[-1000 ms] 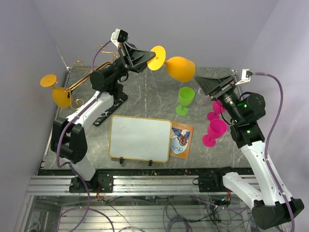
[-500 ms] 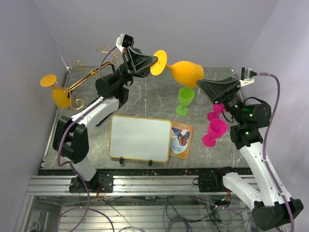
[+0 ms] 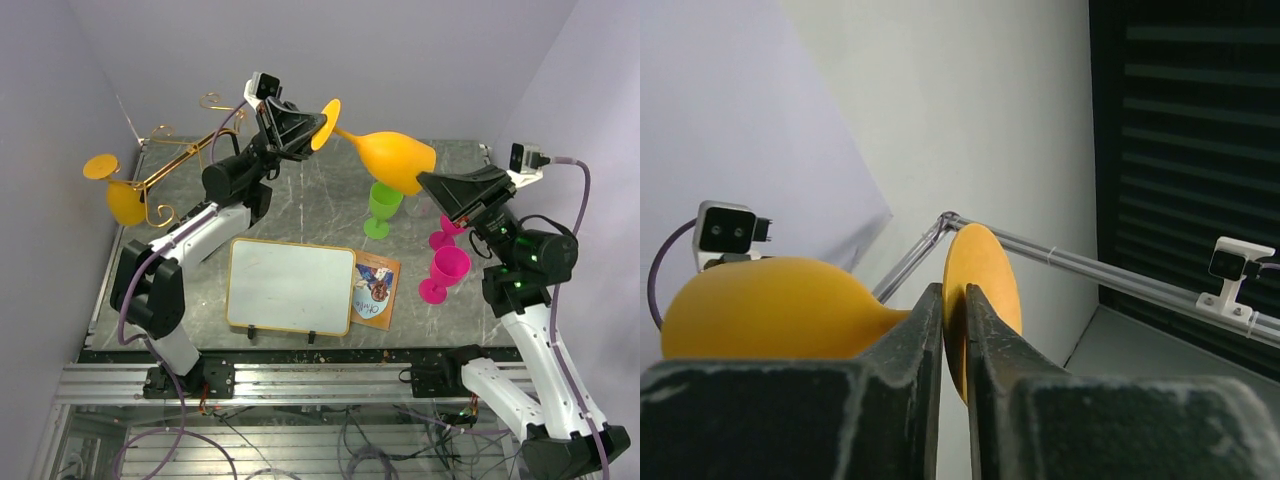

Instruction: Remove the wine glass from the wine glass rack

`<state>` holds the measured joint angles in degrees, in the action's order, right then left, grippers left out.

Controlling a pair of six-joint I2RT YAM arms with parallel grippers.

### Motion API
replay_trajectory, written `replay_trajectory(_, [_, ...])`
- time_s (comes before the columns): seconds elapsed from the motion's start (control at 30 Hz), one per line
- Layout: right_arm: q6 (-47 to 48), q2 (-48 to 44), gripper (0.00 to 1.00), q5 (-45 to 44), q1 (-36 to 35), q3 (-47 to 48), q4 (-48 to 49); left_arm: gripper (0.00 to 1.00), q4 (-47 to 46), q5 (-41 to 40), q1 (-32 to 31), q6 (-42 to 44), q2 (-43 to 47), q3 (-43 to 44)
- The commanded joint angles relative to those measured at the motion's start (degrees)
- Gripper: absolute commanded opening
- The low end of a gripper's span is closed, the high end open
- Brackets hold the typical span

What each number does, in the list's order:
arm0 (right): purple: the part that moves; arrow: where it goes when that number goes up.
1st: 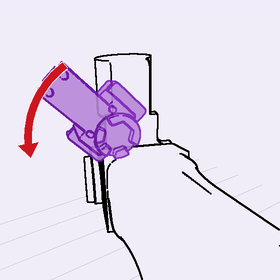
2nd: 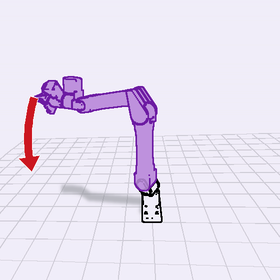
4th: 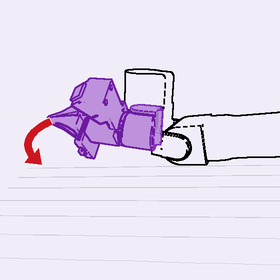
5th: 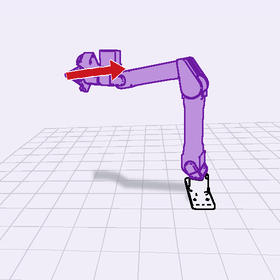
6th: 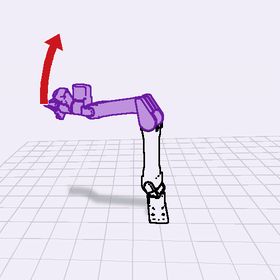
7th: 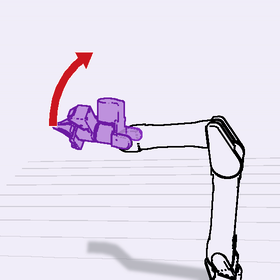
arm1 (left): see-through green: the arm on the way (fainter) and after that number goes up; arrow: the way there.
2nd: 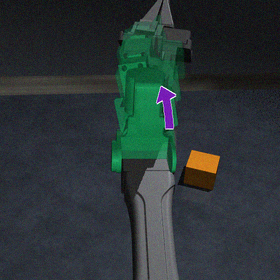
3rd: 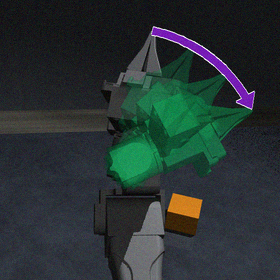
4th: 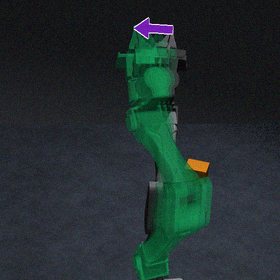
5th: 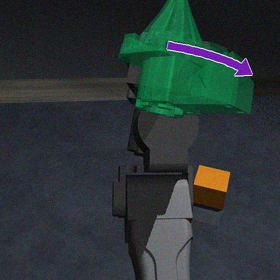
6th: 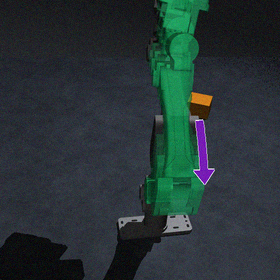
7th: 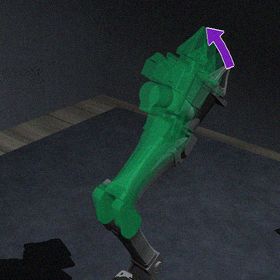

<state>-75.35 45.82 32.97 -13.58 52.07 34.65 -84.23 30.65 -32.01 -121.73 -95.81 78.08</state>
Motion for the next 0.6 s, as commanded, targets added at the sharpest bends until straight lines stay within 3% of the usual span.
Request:
replay_trajectory(0.0, [-1.11, -2.30, 0.00, 0.87, -0.54, 1.62, 0.56, 0.23, -3.81, 2.76, -1.28, 1.36, 0.40, -1.11])
replay_trajectory(0.1, [1.07, -4.32, 0.00, -3.41, -0.48, 2.20, -4.86, 0.46, -0.24, 2.92, -1.24, 4.38, 1.73, -2.49])
replay_trajectory(0.23, [4.43, -6.09, 0.00, -10.00, -0.43, 3.92, -13.71, 0.98, 3.24, 3.06, -1.30, 7.64, 3.24, -4.84])
replay_trajectory(0.4, [10.48, -6.91, 0.00, -24.34, -0.48, 9.56, -29.07, 1.00, 10.29, 3.54, -0.79, 13.25, 6.14, -9.90])
replay_trajectory(0.57, [15.12, -0.87, 0.00, -47.79, -0.46, 21.74, -60.71, 1.00, 21.14, 4.96, 0.73, 21.45, 10.91, -12.44])
